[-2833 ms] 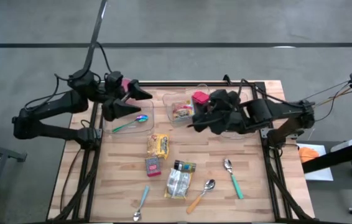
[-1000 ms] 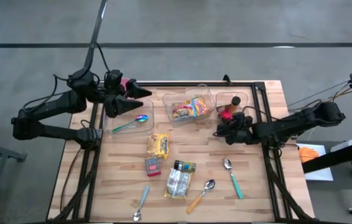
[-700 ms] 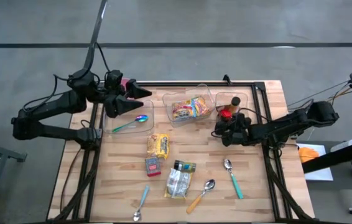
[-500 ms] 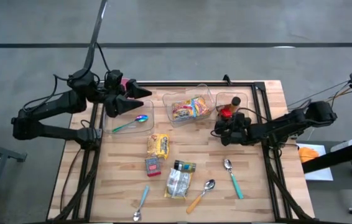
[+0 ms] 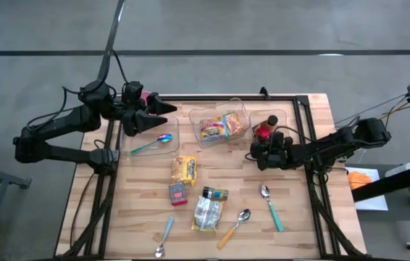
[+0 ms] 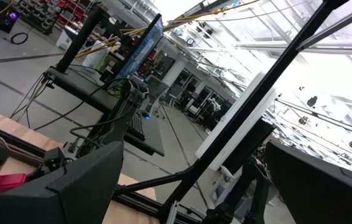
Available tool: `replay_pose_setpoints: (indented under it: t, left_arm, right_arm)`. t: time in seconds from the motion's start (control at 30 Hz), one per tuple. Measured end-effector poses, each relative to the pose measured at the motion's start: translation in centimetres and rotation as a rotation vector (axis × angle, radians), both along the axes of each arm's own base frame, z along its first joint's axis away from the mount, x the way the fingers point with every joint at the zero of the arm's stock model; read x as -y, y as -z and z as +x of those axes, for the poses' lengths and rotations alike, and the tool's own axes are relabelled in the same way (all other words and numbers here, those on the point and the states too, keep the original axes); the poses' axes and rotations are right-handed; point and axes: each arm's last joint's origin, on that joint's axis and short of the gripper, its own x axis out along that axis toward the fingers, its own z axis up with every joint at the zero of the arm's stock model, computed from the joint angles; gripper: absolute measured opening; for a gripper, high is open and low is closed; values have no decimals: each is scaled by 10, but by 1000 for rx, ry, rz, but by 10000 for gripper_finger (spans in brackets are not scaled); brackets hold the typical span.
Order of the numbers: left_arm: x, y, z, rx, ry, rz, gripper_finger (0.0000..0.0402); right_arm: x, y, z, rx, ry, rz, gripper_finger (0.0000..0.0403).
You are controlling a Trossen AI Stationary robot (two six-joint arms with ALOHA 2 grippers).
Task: Pick & Place Food Item
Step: Put the red seasoning can into the right transparent bin
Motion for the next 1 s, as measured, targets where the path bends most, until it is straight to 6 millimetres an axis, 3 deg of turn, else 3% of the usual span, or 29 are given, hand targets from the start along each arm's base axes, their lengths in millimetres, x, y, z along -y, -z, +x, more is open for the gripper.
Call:
replay_pose_setpoints:
  t: [0.53, 0.8, 1.0]
  left_arm:
    - [0, 0, 0, 0, -3, 0, 399]
    - [0, 0, 0, 0, -4, 3, 399]
    - [0, 0, 0, 0, -4, 3, 399]
  right_arm:
    - [0, 0, 0, -7, -8, 4, 162]
    - [-1, 1, 0, -1, -16, 38, 281]
    - [-1, 1, 0, -8, -18, 35, 328]
